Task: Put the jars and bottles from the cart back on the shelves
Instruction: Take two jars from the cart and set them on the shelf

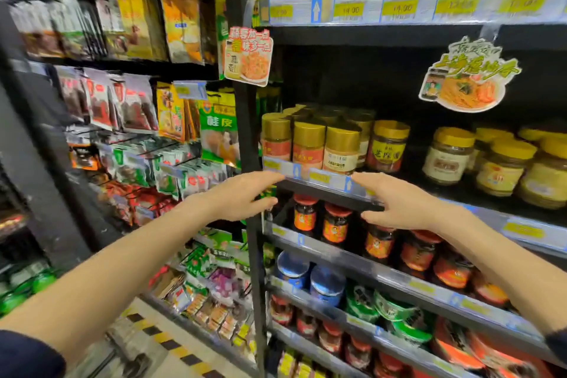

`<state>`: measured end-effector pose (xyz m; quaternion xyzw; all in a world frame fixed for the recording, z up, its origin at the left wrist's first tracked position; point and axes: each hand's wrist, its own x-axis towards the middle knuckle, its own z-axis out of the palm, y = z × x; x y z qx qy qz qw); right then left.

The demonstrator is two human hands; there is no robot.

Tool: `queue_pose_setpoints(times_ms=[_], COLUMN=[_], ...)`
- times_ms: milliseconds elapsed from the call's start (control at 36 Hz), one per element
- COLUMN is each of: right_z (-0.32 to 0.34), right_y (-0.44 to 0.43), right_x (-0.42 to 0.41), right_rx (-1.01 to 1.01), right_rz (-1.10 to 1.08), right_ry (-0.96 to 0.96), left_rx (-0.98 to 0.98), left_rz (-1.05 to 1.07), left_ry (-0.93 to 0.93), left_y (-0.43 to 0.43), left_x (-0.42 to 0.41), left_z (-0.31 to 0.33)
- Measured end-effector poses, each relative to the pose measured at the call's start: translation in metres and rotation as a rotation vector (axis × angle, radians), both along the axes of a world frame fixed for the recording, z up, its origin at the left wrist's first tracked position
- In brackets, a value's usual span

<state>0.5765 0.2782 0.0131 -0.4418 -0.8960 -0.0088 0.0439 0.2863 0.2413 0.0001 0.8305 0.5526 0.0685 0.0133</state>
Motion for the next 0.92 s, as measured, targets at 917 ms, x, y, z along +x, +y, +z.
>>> queue_pose_setpoints(times_ms=[917], right_z=[-0.051], right_y=[-0.086], right_x=[-0.534], right_rx=[-0.098], right_rz=[0.854], right_ry=[-0.144], left_rx=[-0.214], left_rz=[1.008], left_ry=[0.193], left_y=[-0.320], left_x=[-0.396], left_z=[-0.037])
